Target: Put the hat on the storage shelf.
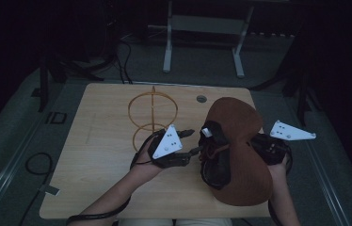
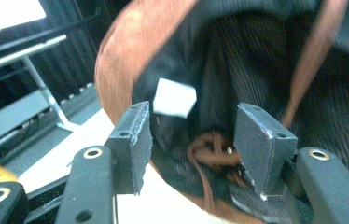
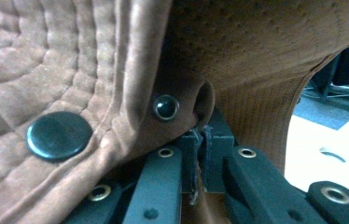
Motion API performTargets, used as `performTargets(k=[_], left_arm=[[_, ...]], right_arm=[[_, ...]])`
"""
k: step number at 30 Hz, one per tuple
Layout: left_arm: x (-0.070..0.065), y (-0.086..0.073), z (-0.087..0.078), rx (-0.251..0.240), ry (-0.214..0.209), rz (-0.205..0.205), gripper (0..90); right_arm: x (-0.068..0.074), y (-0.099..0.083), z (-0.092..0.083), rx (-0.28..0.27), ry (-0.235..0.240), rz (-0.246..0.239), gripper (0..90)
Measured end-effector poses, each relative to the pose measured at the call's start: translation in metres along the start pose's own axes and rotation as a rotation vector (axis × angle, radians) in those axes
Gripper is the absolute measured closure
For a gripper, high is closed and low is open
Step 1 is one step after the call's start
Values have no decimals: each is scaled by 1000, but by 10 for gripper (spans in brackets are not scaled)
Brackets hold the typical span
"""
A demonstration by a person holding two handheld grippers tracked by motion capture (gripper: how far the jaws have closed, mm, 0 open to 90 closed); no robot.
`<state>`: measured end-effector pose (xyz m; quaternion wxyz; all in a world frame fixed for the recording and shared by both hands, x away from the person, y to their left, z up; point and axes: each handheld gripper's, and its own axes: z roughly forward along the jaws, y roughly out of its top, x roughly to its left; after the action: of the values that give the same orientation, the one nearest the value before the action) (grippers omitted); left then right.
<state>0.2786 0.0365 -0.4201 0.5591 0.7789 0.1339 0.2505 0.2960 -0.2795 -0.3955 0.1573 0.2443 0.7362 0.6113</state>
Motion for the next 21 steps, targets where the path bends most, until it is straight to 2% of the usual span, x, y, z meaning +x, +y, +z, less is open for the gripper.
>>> performTargets(k=[2, 7, 12, 17, 21], left_arm=[[1, -6, -5, 21, 6, 0, 467], [3, -22, -18, 47, 5, -30, 469], [5, -43, -36, 85, 32, -62, 473], [8, -66, -57, 110, 51, -113, 473], [13, -88, -74, 142, 101, -166, 448]], right_arm=[[-3, 3, 0, -4, -15, -3, 864], [-12, 12, 2, -10, -47, -7, 863], [-23, 23, 8, -10, -82, -8, 863], [-35, 32, 16, -12, -112, 0, 862], [-45, 38, 24, -15, -135, 12, 862]])
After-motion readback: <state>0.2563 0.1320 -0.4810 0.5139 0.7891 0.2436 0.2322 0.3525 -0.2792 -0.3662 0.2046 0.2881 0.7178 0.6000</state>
